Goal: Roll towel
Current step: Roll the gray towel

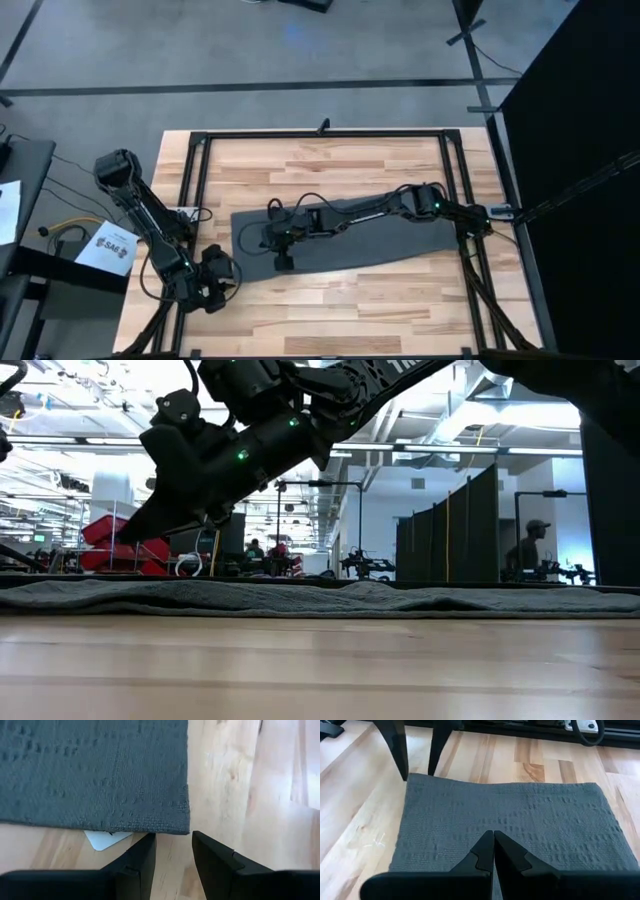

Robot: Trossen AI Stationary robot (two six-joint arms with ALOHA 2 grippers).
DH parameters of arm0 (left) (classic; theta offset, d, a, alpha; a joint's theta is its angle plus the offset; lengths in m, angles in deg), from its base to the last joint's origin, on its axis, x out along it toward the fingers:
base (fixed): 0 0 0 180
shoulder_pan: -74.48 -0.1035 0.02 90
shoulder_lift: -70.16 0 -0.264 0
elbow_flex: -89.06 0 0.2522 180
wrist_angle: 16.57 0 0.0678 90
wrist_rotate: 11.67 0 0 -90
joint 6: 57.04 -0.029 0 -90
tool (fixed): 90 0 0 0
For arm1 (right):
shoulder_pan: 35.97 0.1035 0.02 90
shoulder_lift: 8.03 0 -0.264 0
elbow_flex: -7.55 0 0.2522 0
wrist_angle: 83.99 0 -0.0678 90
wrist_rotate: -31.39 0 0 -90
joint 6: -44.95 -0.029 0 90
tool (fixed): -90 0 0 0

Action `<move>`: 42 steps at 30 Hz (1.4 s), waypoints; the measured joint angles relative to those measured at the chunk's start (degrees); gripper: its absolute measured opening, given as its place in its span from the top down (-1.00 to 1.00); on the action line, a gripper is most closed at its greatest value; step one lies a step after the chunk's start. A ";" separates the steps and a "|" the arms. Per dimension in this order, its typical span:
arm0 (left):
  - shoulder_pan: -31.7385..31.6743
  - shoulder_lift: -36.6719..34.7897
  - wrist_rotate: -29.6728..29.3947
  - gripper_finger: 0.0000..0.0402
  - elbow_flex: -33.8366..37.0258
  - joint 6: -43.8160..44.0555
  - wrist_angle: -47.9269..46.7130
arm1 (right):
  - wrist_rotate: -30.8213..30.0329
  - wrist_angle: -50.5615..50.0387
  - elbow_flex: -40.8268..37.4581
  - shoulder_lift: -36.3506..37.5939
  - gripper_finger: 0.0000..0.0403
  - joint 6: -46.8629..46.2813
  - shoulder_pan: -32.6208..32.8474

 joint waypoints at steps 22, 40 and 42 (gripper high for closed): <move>-3.39 -2.95 -1.60 0.43 -0.07 -8.31 0.82 | 0.02 -0.67 0.00 0.00 1.00 0.08 -0.54; -6.05 -4.73 2.00 0.43 -0.13 -10.40 0.56 | 0.01 -0.69 0.00 0.00 1.00 -0.02 -0.45; -6.05 -4.09 3.21 0.43 -0.15 -9.24 0.65 | 0.02 0.14 -0.02 -0.01 1.00 -0.02 -0.44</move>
